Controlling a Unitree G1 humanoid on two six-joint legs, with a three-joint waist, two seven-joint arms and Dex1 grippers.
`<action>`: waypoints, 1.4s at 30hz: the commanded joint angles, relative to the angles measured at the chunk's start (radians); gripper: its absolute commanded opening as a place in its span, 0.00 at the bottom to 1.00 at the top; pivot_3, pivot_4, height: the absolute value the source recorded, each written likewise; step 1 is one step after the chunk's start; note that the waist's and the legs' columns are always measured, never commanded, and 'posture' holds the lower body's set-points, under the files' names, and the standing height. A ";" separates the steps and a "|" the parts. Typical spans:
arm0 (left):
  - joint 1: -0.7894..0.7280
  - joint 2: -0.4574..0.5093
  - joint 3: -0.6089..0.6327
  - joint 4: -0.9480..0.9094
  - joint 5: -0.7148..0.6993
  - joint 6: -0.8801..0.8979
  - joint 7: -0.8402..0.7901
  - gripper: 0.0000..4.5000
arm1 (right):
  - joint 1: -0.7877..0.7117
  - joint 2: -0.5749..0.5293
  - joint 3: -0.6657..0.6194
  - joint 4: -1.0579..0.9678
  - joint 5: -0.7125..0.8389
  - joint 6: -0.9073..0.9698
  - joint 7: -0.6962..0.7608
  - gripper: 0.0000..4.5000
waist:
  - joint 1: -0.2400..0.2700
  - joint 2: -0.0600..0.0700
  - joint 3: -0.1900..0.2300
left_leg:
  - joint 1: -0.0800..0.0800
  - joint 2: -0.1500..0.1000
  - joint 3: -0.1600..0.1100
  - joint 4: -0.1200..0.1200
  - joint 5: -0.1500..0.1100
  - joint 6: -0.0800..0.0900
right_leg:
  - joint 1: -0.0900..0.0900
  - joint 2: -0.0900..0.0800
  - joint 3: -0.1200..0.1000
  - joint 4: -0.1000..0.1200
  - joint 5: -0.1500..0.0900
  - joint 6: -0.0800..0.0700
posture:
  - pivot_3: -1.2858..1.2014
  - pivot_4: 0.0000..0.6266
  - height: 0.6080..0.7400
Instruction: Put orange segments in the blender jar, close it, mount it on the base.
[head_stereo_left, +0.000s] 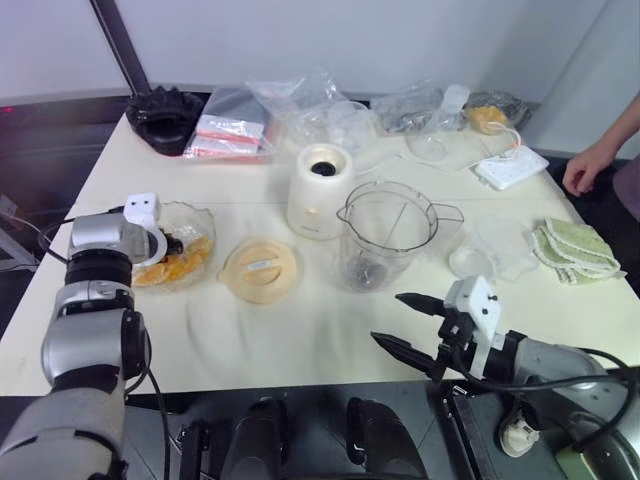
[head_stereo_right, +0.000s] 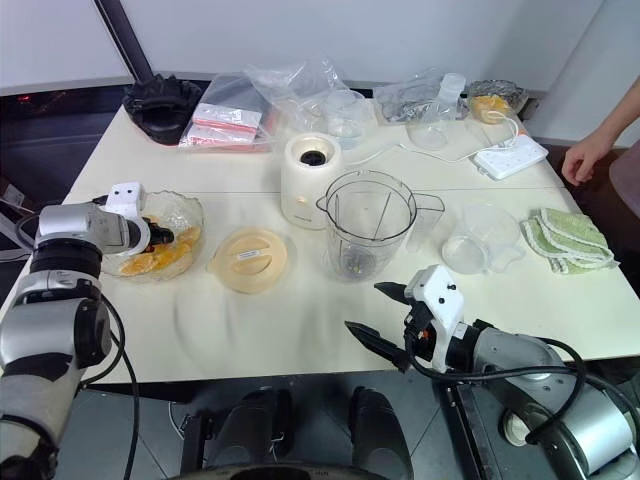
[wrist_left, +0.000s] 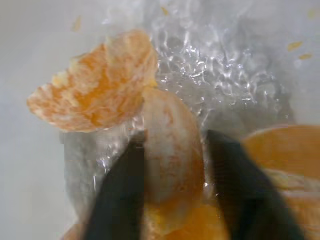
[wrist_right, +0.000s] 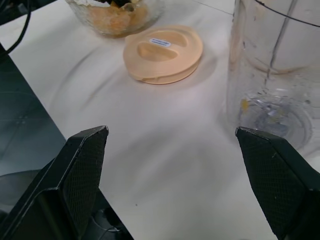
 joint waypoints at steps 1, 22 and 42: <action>0.001 0.014 0.003 -0.057 -0.006 0.054 -0.007 0.14 | -0.004 0.007 0.003 -0.015 -0.005 -0.022 0.007 0.95 | 0.000 0.000 0.000 | 0.000 0.000 0.000 0.000 0.000 0.000 | 0.000 0.000 0.000 0.000 0.000 0.000 | 0.52 0.24 1.00; -0.123 0.266 -0.099 -0.363 -0.261 -0.286 -0.952 0.14 | 0.015 -0.081 -0.293 0.040 0.241 0.107 0.051 0.95 | 0.004 0.000 0.000 | -0.001 0.002 -0.001 -0.001 0.000 0.000 | -0.002 -0.001 0.000 -0.001 0.000 -0.001 | 0.52 0.24 1.00; -0.662 -0.356 -0.224 0.229 -0.134 -0.569 -1.250 0.14 | 0.241 0.018 -0.602 -0.060 0.412 0.022 -0.102 0.95 | 0.023 0.001 0.000 | -0.014 -0.003 -0.007 0.006 -0.001 0.004 | -0.005 0.004 -0.003 -0.003 0.000 0.000 | 0.52 0.24 1.00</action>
